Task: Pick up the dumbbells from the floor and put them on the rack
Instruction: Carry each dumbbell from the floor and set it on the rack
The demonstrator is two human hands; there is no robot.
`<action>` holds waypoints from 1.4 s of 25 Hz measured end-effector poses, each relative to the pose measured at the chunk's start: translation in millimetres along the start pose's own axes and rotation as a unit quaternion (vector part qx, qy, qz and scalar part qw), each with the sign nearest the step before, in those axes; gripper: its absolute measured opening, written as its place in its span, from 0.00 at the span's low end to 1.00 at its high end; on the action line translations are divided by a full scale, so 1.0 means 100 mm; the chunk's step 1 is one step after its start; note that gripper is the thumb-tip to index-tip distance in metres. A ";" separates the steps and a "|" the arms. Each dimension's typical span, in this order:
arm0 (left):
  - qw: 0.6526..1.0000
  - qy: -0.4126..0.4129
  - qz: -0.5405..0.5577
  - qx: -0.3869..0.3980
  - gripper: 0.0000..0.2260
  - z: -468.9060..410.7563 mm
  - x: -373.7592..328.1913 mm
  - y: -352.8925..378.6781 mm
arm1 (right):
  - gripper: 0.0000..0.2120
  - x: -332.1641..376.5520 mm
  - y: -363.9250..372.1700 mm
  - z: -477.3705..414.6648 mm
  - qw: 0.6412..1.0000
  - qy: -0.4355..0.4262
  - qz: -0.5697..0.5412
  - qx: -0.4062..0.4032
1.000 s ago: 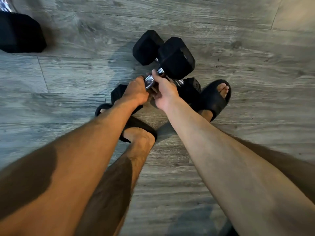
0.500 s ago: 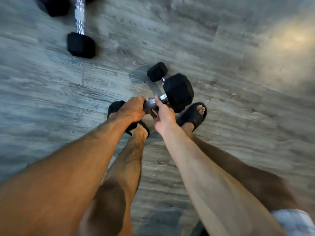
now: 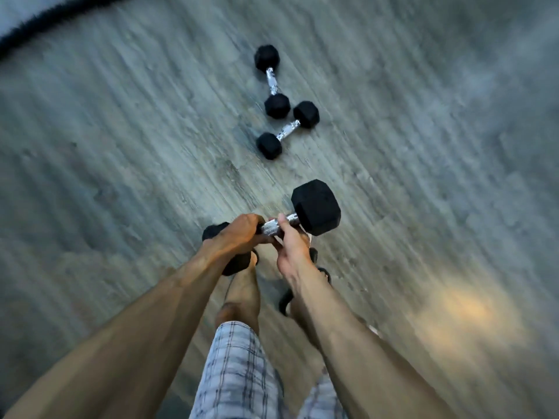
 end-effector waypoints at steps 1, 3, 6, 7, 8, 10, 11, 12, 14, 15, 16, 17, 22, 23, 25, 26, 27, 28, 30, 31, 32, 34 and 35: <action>0.999 0.001 0.035 -0.018 0.15 0.20 0.07 -0.09 | 0.05 0.08 0.11 0.17 0.999 -0.010 0.038 0.032; 0.995 -0.004 0.091 -0.040 0.13 0.58 0.24 -0.23 | 0.02 0.15 0.30 0.49 0.987 -0.046 0.130 0.080; 0.979 -0.015 0.193 -0.057 0.12 1.09 0.56 -0.44 | 0.05 0.15 0.63 0.92 0.955 -0.083 0.243 0.148; 0.971 -0.017 0.229 -0.062 0.11 1.22 0.70 -0.47 | 0.04 0.10 0.75 1.06 0.943 -0.093 0.273 0.167; 0.963 -0.018 0.261 -0.068 0.11 1.32 0.82 -0.47 | 0.03 0.05 0.84 1.16 0.931 -0.100 0.302 0.180; 0.945 -0.023 0.316 -0.086 0.09 1.47 1.12 -0.48 | 0.04 -0.12 1.08 1.33 0.901 -0.117 0.361 0.209; 0.934 -0.034 0.343 -0.090 0.09 1.51 1.30 -0.50 | 0.04 -0.24 1.22 1.42 0.887 -0.118 0.385 0.225; 0.924 -0.047 0.368 -0.096 0.09 1.58 1.48 -0.52 | 0.05 -0.37 1.35 1.51 0.874 -0.118 0.403 0.243; 0.901 -0.067 0.415 -0.109 0.11 1.64 1.80 -0.56 | 0.06 -0.64 1.61 1.62 0.845 -0.121 0.439 0.282; 0.889 -0.071 0.437 -0.117 0.10 1.68 1.94 -0.58 | 0.05 -0.78 1.73 1.67 0.826 -0.129 0.462 0.296; 0.878 -0.077 0.456 -0.125 0.07 1.74 2.06 -0.61 | 0.05 -0.90 1.84 1.72 0.808 -0.133 0.484 0.308; 0.867 -0.084 0.473 -0.133 0.05 1.79 2.18 -0.63 | 0.05 -1.01 1.94 1.76 0.794 -0.134 0.500 0.319; 0.805 -0.125 0.550 -0.184 0.08 2.00 2.91 -0.82 | 0.07 -1.64 2.58 2.14 0.721 -0.130 0.561 0.386; 0.794 -0.131 0.560 -0.198 0.08 2.02 3.06 -0.86 | 0.07 -1.76 2.73 2.21 0.705 -0.133 0.571 0.400; 0.772 -0.139 0.582 -0.216 0.08 2.06 3.30 -0.97 | 0.07 -1.95 2.99 2.33 0.680 -0.131 0.582 0.426; 0.760 -0.150 0.590 -0.227 0.09 2.06 3.45 -1.03 | 0.06 -2.07 3.15 2.41 0.666 -0.123 0.588 0.443; 0.745 -0.162 0.602 -0.236 0.11 2.06 3.61 -1.10 | 0.05 -2.21 3.31 2.47 0.651 -0.120 0.595 0.456; 0.730 -0.170 0.616 -0.242 0.11 2.05 3.77 -1.18 | 0.05 -2.34 3.47 2.54 0.635 -0.121 0.604 0.467; 0.710 -0.182 0.633 -0.250 0.11 2.06 4.08 -1.39 | 0.07 -2.61 3.82 2.63 0.607 -0.125 0.618 0.483; 0.702 -0.188 0.638 -0.253 0.11 2.06 4.22 -1.50 | 0.07 -2.75 3.99 2.65 0.591 -0.127 0.628 0.491; 0.695 -0.194 0.643 -0.257 0.10 2.07 4.35 -1.60 | 0.07 -2.85 4.15 2.70 0.575 -0.127 0.637 0.499; 0.676 -0.209 0.658 -0.256 0.07 2.10 4.59 -1.79 | 0.07 -3.04 4.44 2.78 0.551 -0.128 0.648 0.510; 0.668 -0.216 0.665 -0.253 0.07 2.12 4.74 -1.91 | 0.07 -3.16 4.62 2.86 0.541 -0.126 0.654 0.514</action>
Point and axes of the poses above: each hand's wrist, its own z-axis away from the middle knuckle, its own y-axis out of the palm, x = y × z, the point moved 2 cm from there along -z, towards the middle knuckle, and after that the axes turned 15 degrees about -y, right-handed, at the moved point
